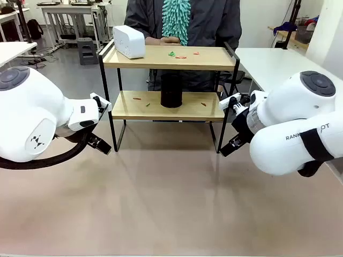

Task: Clean the shelf.
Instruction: Pick up the Duster from the human.

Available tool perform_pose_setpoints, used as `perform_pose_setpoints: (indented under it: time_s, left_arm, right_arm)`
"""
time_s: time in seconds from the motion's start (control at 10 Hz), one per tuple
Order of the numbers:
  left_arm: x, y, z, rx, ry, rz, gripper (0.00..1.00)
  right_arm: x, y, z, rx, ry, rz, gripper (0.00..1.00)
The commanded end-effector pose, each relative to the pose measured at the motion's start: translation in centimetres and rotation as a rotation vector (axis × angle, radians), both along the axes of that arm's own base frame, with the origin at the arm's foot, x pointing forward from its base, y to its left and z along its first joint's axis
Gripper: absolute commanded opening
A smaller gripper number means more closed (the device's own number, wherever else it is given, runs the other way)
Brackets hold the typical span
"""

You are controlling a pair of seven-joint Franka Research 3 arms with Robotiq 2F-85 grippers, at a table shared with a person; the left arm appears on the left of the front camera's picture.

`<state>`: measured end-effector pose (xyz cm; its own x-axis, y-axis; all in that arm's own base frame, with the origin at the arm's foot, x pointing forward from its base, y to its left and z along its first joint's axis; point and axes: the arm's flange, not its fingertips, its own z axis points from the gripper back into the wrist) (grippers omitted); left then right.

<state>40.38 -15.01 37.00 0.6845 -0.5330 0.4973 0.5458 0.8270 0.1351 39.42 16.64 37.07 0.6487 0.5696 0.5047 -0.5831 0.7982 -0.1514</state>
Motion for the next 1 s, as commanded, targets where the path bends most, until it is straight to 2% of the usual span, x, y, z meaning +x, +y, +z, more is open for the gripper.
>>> perform_pose_setpoints:
  time_s: [0.0,0.9]
  left_arm:
    - [0.0,0.0,0.01,0.0,0.0,0.0,1.0]
    - [0.0,0.0,0.01,0.0,0.0,0.0,1.0]
  right_arm:
    - [0.0,0.0,0.01,0.0,0.0,0.0,1.0]
    - [0.0,0.0,0.01,0.0,0.0,0.0,1.0]
